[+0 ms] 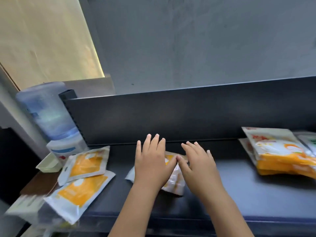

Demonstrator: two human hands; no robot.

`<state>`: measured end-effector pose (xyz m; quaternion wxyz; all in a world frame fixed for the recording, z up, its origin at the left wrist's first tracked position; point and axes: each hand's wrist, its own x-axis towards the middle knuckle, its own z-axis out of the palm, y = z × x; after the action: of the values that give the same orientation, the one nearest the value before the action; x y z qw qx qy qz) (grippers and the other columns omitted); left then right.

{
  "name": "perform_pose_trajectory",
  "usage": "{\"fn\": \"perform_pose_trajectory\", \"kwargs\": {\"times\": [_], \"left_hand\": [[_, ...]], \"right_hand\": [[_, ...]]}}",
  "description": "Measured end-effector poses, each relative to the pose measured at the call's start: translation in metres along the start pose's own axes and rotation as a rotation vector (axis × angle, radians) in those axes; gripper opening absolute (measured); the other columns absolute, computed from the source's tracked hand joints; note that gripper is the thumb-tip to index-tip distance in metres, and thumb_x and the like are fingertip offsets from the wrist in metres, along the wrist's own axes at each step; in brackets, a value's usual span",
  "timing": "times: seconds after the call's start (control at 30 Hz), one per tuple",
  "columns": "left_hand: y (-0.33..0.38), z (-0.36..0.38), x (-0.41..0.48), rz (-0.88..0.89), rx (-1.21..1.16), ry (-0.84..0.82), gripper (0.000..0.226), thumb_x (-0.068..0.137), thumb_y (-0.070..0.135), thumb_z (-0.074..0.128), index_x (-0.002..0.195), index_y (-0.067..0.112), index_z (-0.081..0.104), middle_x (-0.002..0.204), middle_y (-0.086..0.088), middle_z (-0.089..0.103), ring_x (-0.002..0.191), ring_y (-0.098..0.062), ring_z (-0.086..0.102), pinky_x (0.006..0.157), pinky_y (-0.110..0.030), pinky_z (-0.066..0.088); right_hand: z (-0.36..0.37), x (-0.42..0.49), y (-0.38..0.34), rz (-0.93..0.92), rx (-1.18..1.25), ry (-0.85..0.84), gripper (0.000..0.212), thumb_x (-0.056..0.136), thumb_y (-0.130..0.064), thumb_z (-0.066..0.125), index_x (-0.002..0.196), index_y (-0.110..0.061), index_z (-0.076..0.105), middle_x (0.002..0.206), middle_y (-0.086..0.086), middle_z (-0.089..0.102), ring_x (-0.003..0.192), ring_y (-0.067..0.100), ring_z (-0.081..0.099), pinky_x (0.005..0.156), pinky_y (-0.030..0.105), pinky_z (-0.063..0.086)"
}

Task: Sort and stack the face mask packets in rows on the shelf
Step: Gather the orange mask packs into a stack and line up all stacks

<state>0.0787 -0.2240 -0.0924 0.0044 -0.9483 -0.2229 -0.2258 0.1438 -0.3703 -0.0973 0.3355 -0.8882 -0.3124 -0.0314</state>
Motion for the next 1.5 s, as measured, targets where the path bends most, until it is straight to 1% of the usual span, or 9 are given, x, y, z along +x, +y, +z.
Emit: {"fn": "perform_pose_trajectory", "kwargs": {"times": [0.27, 0.43, 0.53, 0.67, 0.83, 1.03, 1.23, 1.37, 1.5], "left_hand": [[-0.170, -0.028, -0.019, -0.152, -0.072, -0.081, 0.074, 0.093, 0.070, 0.035, 0.148, 0.024, 0.054, 0.162, 0.003, 0.046, 0.157, -0.025, 0.028, 0.128, -0.051, 0.019], [-0.257, -0.035, -0.030, -0.388, -0.174, -0.021, 0.048, 0.098, 0.054, 0.052, 0.131, 0.022, 0.065, 0.144, -0.001, 0.062, 0.138, -0.028, 0.050, 0.115, -0.050, 0.039], [-0.292, -0.042, -0.042, -0.651, -0.333, -0.069, 0.060, 0.102, 0.059, 0.035, 0.129, 0.013, 0.064, 0.133, -0.013, 0.064, 0.123, -0.036, 0.055, 0.100, -0.049, 0.046], [-0.320, -0.046, -0.048, -0.983, -0.422, -0.278, 0.082, 0.098, 0.071, 0.028, 0.140, 0.005, 0.054, 0.137, -0.022, 0.059, 0.126, -0.044, 0.054, 0.094, -0.046, 0.044], [-0.341, -0.048, -0.042, -1.010, -0.461, -0.375, 0.042, 0.094, 0.040, 0.060, 0.119, 0.006, 0.057, 0.089, -0.009, 0.056, 0.090, -0.032, 0.054, 0.074, -0.037, 0.046], [-0.341, -0.040, -0.039, -0.934, -0.593, -0.197, 0.057, 0.091, 0.010, 0.065, 0.144, 0.009, 0.044, 0.135, -0.017, 0.061, 0.119, -0.040, 0.060, 0.083, -0.040, 0.048], [-0.350, -0.046, -0.034, -0.855, -0.814, -0.007, 0.072, 0.087, 0.002, 0.053, 0.153, 0.030, 0.041, 0.148, -0.010, 0.056, 0.114, -0.034, 0.061, 0.087, -0.042, 0.055], [-0.345, -0.058, -0.021, -0.882, -1.039, 0.123, 0.068, 0.089, 0.005, 0.052, 0.149, 0.035, 0.046, 0.142, -0.009, 0.056, 0.114, -0.029, 0.064, 0.088, -0.045, 0.060], [-0.327, -0.087, -0.004, -0.775, -1.116, 0.148, 0.032, 0.093, 0.011, 0.055, 0.116, 0.022, 0.075, 0.105, -0.005, 0.075, 0.093, -0.021, 0.070, 0.064, -0.028, 0.054]], "right_hand": [[0.089, -0.012, -0.118, -0.049, -0.031, 0.018, 0.055, 0.099, -0.048, 0.046, 0.148, -0.024, 0.054, 0.158, -0.006, 0.049, 0.156, 0.018, 0.027, 0.126, 0.045, 0.021], [0.125, -0.023, -0.170, -0.179, -0.121, -0.130, 0.060, 0.096, -0.028, 0.060, 0.154, -0.032, 0.044, 0.166, -0.010, 0.035, 0.161, 0.016, 0.012, 0.129, 0.040, 0.002], [0.146, -0.031, -0.184, -0.282, -0.178, -0.230, 0.075, 0.087, -0.010, 0.058, 0.154, -0.038, 0.040, 0.166, -0.014, 0.033, 0.161, 0.014, 0.007, 0.126, 0.039, -0.010], [0.169, -0.039, -0.191, -0.307, -0.103, -0.324, 0.069, 0.088, -0.026, 0.067, 0.151, -0.042, 0.043, 0.161, -0.020, 0.037, 0.161, 0.013, 0.011, 0.129, 0.041, -0.005], [0.179, -0.042, -0.199, -0.298, -0.098, -0.381, 0.057, 0.098, -0.045, 0.059, 0.152, -0.045, 0.043, 0.162, -0.018, 0.037, 0.158, 0.013, 0.016, 0.130, 0.043, 0.007], [0.182, -0.041, -0.193, -0.302, -0.052, -0.260, 0.045, 0.103, -0.041, 0.056, 0.148, -0.043, 0.053, 0.159, -0.016, 0.044, 0.156, 0.013, 0.024, 0.129, 0.044, 0.017], [0.168, -0.044, -0.177, -0.185, 0.157, -0.026, 0.028, 0.101, -0.023, 0.064, 0.126, -0.033, 0.072, 0.129, -0.023, 0.067, 0.134, 0.005, 0.053, 0.112, 0.035, 0.044], [0.150, -0.039, -0.180, 0.047, 0.427, 0.074, 0.019, 0.104, -0.024, 0.060, 0.101, -0.035, 0.075, 0.089, -0.021, 0.075, 0.089, -0.003, 0.066, 0.074, 0.032, 0.053], [0.139, -0.038, -0.186, 0.228, 0.741, 0.105, 0.021, 0.105, -0.028, 0.058, 0.098, -0.025, 0.077, 0.092, -0.011, 0.079, 0.089, 0.006, 0.074, 0.083, 0.042, 0.063]]}}
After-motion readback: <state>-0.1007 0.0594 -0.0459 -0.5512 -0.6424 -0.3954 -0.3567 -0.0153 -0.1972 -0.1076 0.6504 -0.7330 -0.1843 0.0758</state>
